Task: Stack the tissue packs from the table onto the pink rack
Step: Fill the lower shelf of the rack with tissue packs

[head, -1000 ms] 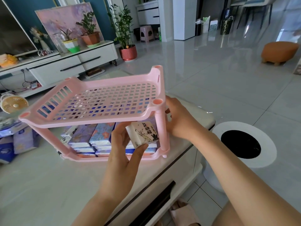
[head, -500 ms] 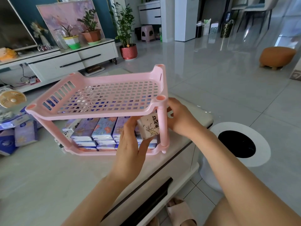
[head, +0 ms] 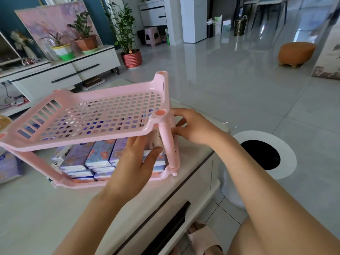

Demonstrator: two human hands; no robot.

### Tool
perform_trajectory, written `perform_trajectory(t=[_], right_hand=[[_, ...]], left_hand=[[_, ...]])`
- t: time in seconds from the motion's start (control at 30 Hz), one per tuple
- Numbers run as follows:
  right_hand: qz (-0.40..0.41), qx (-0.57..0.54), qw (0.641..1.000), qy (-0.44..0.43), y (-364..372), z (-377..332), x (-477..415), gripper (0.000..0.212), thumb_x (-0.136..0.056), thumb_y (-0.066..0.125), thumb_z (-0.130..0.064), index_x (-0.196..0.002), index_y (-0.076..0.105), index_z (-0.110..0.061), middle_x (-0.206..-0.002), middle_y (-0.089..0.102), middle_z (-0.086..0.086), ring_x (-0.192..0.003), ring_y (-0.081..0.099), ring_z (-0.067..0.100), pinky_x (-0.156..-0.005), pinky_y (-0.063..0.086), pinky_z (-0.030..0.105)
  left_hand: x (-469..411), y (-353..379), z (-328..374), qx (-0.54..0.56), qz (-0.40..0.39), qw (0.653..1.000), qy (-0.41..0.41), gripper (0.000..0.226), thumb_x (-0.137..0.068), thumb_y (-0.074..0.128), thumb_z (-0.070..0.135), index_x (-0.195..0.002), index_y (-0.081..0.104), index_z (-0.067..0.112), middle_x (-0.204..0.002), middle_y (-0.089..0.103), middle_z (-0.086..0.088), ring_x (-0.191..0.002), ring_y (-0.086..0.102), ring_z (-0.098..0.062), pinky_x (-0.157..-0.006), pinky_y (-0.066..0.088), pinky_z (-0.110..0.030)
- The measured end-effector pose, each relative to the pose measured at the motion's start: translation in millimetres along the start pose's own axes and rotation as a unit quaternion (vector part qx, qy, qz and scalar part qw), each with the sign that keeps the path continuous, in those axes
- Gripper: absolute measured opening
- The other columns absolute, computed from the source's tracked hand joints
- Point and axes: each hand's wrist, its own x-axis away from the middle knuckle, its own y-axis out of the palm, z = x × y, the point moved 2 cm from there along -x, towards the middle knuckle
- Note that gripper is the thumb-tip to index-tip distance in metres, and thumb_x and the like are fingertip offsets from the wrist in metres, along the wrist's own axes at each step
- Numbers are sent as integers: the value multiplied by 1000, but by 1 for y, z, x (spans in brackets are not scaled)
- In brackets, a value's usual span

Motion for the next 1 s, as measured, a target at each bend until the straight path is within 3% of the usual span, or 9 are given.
perform_trajectory(t=[0.13,0.27,0.33,0.5,0.57,0.63,0.7,0.8,1.0], right_hand=[[5,-27,1000,5,2,1,-5,48,-84,65,-11,-128,55,-26,-128,56,-2,-96,56,13,-83,45,23],[1,-47,999,10,2,2,-7,46,-85,64,-9,-128,54,-24,-125,56,0,-105,56,15,-84,49,25],[0,-54,998,13,1,3,-7,45,-86,62,-9,-127,53,-24,-121,57,0,-101,57,13,-78,48,19],[6,-74,997,15,-1,4,-6,44,-88,59,-7,-127,52,-26,-113,57,-1,-96,59,14,-76,47,18],[4,-76,997,16,1,4,-7,45,-87,60,-6,-127,51,-25,-118,58,1,-96,59,15,-80,49,22],[4,-62,998,13,3,5,-9,46,-86,61,-7,-127,52,-25,-121,57,2,-97,58,14,-86,50,26],[5,-48,999,10,3,5,-10,47,-85,60,-7,-128,52,-25,-123,57,1,-102,57,15,-90,49,27],[5,-49,999,12,1,6,-11,50,-84,59,-4,-129,52,-24,-123,56,1,-106,57,15,-91,48,28],[-1,-60,998,12,-2,6,-11,47,-84,60,-3,-125,54,-26,-119,57,0,-99,59,15,-88,51,30]], left_hand=[[-7,-2,0,-16,-46,999,11,40,-92,53,13,-127,48,30,-125,50,3,-112,50,-14,-77,45,-25],[-18,-6,7,-19,-71,997,17,54,-89,55,9,-103,34,57,-102,49,27,-95,49,19,-74,41,-2],[-23,-8,7,-23,-75,997,8,53,-88,57,9,-101,35,55,-100,42,37,-89,43,29,-76,31,7],[-26,-11,1,-62,-40,997,-7,22,-82,51,37,-97,45,52,-102,53,27,-106,54,-11,-93,36,-25],[-26,-9,1,-21,-42,999,-27,27,-72,54,46,-97,47,52,-107,54,33,-108,54,1,-94,37,-19],[-26,-5,3,29,-48,997,-54,30,-70,61,38,-95,48,49,-93,58,37,-92,57,12,-82,41,-4],[-26,0,3,56,-32,996,-64,36,-74,66,19,-91,48,45,-84,58,36,-81,59,10,-74,47,-7],[-26,7,2,76,1,995,-67,49,-75,69,7,-97,50,46,-93,58,40,-89,61,11,-76,47,-12],[-23,6,6,49,2,998,-36,54,-78,67,-1,-98,47,45,-92,55,44,-86,57,17,-69,40,3]])
